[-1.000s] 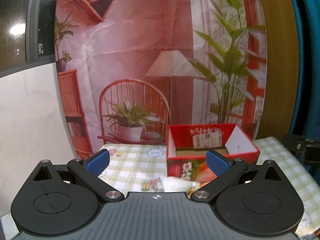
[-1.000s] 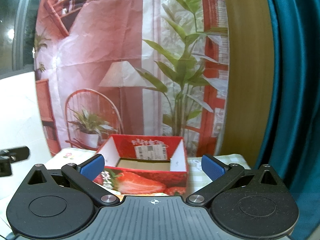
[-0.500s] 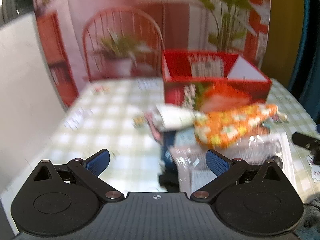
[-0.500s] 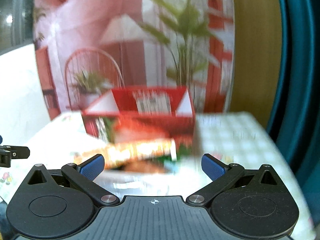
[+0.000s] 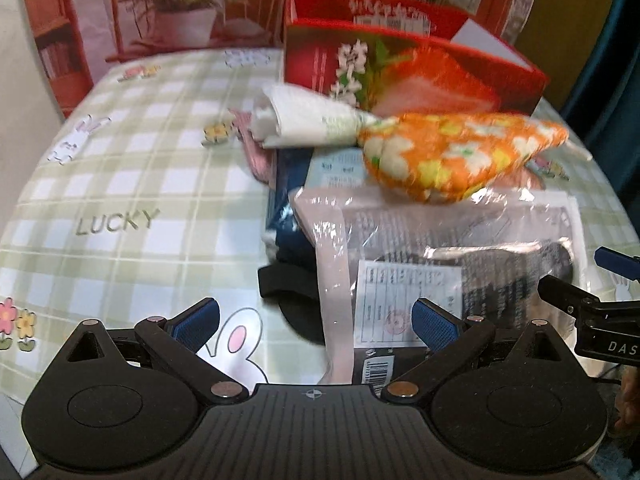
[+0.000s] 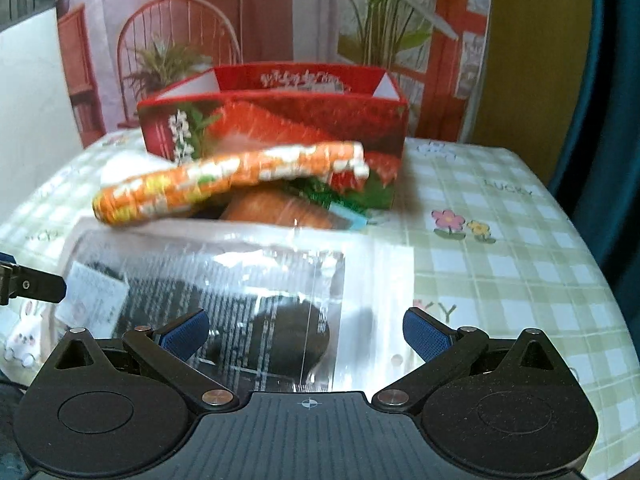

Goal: Organize soft objects
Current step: 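Move the left tool down to the clear plastic bag and close on it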

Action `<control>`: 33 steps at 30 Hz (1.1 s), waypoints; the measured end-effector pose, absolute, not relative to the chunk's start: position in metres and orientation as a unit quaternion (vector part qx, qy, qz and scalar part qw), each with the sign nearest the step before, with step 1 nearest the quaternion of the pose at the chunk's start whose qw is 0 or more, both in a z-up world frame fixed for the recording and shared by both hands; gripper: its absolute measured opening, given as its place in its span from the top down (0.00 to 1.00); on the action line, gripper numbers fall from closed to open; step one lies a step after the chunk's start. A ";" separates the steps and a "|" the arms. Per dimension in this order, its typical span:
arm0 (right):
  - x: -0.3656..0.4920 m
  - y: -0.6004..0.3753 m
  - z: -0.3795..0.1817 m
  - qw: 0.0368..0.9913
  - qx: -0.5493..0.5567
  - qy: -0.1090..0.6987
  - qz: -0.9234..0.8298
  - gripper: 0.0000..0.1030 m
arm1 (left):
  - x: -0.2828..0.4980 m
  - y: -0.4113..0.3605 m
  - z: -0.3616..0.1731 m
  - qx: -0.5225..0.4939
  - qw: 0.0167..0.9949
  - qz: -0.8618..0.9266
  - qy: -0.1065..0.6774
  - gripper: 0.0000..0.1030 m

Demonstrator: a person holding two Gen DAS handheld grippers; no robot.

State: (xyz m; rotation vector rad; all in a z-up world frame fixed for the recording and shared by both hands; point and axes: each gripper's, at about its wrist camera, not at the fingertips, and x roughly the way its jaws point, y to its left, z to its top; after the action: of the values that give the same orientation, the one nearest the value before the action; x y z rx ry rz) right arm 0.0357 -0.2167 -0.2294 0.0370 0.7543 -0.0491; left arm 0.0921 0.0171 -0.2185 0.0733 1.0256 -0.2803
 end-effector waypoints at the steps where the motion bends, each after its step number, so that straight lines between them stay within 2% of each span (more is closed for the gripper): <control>1: 0.036 -0.217 -0.232 0.927 0.020 0.374 -0.023 0.00 | 0.095 0.016 -0.224 0.041 0.859 -0.132 0.492 0.00; 14: 0.049 -0.224 -0.251 0.921 0.045 0.388 -0.005 0.00 | 0.115 0.031 -0.268 -0.033 0.834 -0.185 0.519 0.00; 22: 0.051 -0.218 -0.253 0.923 0.027 0.385 -0.003 0.00 | 0.110 0.014 -0.276 0.001 0.842 -0.225 0.490 0.00; 33: 0.053 -0.223 -0.257 0.921 0.046 0.387 0.001 0.00 | 0.103 0.008 -0.278 -0.004 0.850 -0.224 0.477 0.00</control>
State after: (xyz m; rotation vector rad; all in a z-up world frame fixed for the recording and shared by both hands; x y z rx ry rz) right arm 0.0525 -0.2229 -0.2568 0.0949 0.7951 0.0019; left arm 0.1035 0.0082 -0.2778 -0.0092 1.0052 -0.4710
